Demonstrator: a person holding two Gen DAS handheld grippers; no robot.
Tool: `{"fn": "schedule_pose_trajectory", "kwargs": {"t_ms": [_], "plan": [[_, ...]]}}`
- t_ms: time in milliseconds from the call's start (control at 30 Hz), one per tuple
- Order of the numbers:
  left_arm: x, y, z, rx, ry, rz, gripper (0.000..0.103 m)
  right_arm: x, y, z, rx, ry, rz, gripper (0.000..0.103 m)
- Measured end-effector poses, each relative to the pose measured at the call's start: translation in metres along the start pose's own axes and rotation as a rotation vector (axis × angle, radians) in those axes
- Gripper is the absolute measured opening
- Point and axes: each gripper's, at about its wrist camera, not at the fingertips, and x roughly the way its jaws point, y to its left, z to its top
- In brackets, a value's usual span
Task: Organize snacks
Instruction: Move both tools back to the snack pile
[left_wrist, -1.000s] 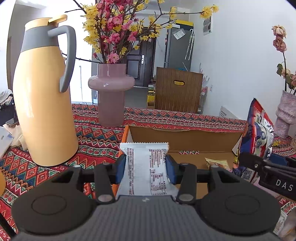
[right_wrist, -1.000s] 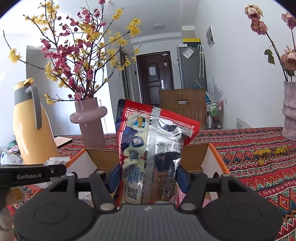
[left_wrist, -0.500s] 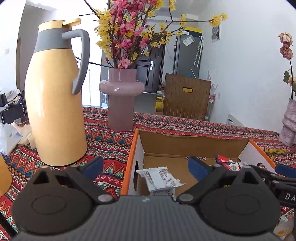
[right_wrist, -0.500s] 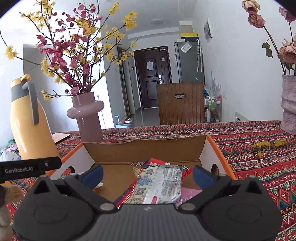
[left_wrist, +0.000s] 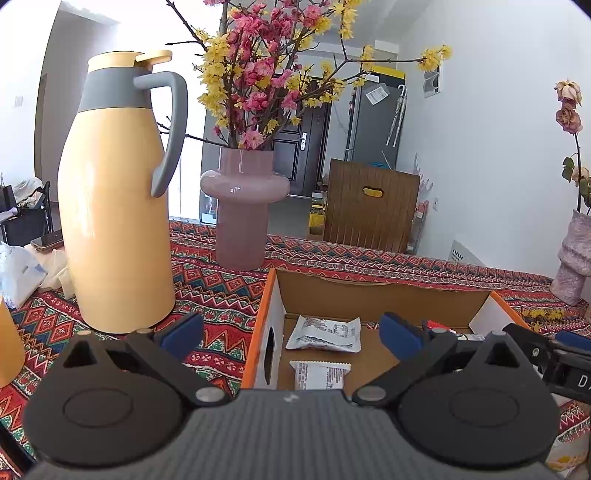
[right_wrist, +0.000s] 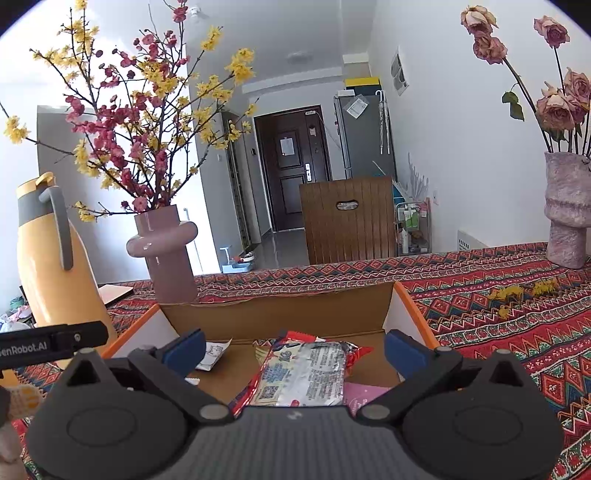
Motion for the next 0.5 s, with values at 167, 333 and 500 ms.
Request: {"fn": "schedule_pose_trajectory", "kwargs": {"t_ms": [167, 333, 500], "plan": [[-0.014, -0.006, 0.006, 0.012, -0.018, 0.021, 0.103, -0.019, 0.006, 0.011, -0.017, -0.042, 0.0, 0.103], [-0.043, -0.008, 0.01, 0.018, -0.036, 0.011, 0.103, -0.052, 0.012, 0.022, -0.028, -0.095, 0.031, 0.103], [-0.075, -0.011, 0.004, 0.036, -0.052, 0.012, 0.103, -0.088, 0.012, 0.02, -0.025, -0.113, 0.046, 0.103]]}}
